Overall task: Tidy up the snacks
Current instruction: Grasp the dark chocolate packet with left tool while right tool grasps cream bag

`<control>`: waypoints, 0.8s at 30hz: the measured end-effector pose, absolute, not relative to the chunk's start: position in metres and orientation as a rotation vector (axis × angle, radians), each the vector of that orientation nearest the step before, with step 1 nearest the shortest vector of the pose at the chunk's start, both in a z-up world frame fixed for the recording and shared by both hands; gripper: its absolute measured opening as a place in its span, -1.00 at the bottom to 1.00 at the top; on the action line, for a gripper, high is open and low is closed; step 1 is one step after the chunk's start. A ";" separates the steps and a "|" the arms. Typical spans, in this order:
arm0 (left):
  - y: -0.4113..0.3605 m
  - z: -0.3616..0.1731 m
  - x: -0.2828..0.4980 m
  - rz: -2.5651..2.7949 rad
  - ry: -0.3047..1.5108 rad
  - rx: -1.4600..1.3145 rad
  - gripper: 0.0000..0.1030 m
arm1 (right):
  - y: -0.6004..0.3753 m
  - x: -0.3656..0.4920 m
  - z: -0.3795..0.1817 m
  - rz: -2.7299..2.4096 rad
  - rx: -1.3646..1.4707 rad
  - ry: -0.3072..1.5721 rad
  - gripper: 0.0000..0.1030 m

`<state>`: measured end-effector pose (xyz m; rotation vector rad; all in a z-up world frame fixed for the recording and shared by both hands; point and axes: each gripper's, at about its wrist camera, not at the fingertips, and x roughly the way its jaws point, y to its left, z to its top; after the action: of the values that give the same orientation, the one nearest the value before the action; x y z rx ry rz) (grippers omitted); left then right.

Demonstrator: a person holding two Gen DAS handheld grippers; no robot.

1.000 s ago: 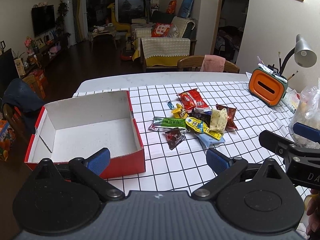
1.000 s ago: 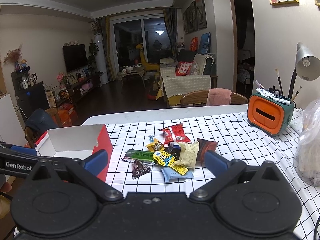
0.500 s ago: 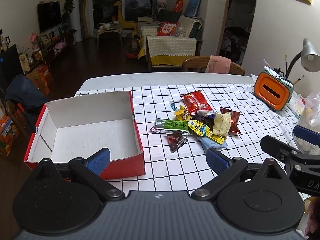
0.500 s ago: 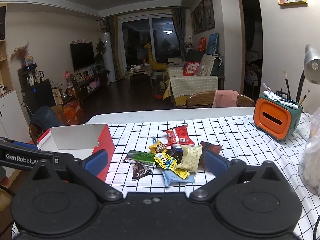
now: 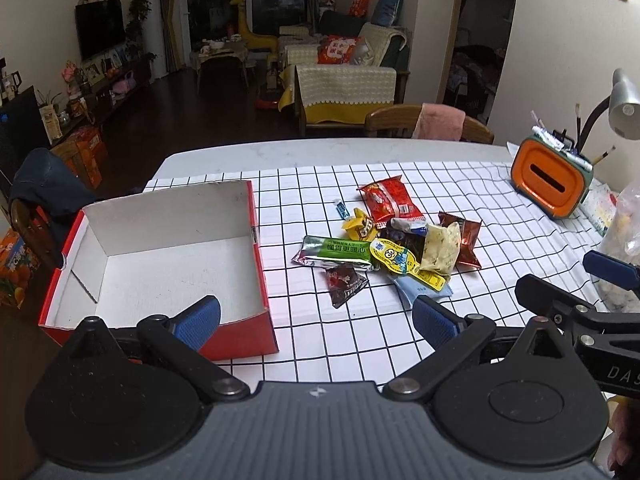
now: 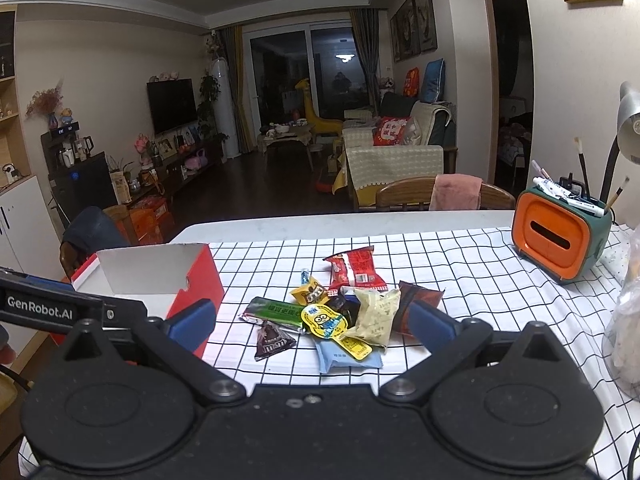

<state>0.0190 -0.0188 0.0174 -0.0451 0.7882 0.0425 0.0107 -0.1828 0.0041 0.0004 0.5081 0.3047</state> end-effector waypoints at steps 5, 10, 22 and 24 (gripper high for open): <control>-0.031 0.012 0.034 0.038 0.816 -0.030 1.00 | -0.194 0.024 -0.002 0.296 0.017 0.542 0.99; -0.041 -0.007 0.058 0.034 0.899 -0.040 1.00 | -0.209 0.044 -0.011 0.288 0.055 0.584 0.99; -0.055 -0.039 0.114 0.086 0.942 -0.043 1.00 | -0.254 0.117 -0.048 0.267 0.067 0.684 0.79; -0.055 -0.048 0.123 0.103 0.959 -0.050 0.98 | -0.255 0.128 -0.054 0.274 0.060 0.700 0.72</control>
<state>0.1233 -0.0546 -0.0477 -0.0503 0.9594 0.1027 0.1277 -0.2548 -0.0536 0.0596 0.6997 0.2744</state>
